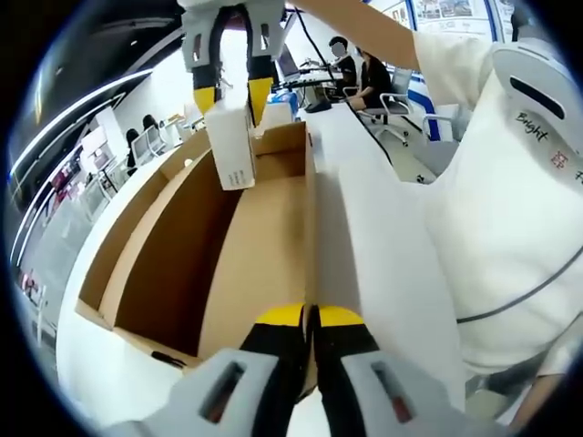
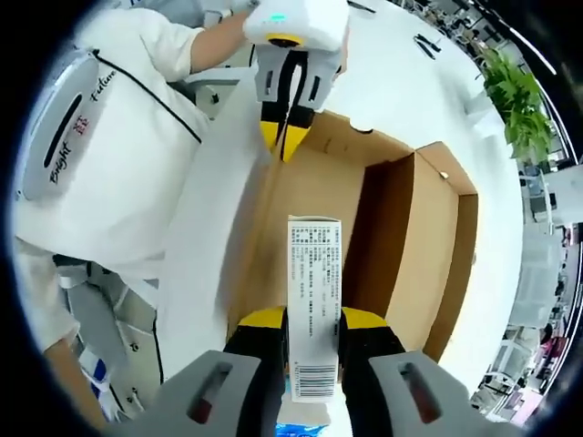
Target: Operate the shoe box by opening the lid, removing the specified soft item, and placing it in the target area until the item is outside and the box remains undamaged.
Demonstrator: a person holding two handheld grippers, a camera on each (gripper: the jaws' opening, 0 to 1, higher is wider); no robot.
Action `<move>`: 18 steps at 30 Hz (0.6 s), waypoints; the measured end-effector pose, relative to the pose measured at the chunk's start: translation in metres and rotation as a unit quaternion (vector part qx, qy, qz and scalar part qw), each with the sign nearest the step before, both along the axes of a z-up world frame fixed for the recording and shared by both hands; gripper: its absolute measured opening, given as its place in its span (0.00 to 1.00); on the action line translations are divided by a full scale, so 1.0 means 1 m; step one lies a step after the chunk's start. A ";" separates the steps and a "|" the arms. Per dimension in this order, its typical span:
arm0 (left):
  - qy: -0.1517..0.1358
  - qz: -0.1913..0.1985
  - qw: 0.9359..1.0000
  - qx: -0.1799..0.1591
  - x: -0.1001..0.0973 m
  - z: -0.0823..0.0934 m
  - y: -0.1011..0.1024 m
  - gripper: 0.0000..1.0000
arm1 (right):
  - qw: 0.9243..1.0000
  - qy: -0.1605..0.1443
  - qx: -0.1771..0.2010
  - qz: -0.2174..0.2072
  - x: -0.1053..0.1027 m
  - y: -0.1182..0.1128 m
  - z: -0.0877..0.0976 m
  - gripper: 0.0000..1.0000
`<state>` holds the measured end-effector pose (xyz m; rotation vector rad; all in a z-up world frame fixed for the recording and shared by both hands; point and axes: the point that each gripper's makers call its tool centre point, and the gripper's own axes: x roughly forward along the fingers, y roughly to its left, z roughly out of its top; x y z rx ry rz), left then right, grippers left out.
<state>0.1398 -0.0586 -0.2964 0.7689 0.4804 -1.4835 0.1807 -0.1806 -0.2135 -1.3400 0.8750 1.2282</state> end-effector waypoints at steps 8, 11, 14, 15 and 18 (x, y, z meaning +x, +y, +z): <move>-0.001 0.000 1.000 0.000 0.000 0.000 0.000 0.02 | 1.000 -0.008 -0.011 0.011 -0.020 -0.005 0.002 0.19; -0.003 0.000 1.000 -0.001 0.000 0.000 0.000 0.03 | 1.000 -0.009 -0.012 0.009 -0.025 -0.011 0.004 0.19; -0.002 0.000 1.000 -0.002 0.000 0.000 0.000 0.03 | 1.000 -0.001 -0.018 0.010 -0.034 -0.019 0.003 0.19; -0.002 0.000 1.000 -0.002 0.000 0.000 0.000 0.03 | 1.000 0.008 -0.018 0.006 -0.038 -0.021 0.002 0.19; -0.002 -0.001 1.000 -0.002 0.000 0.000 0.000 0.03 | 1.000 0.008 -0.013 0.004 -0.043 -0.025 0.002 0.19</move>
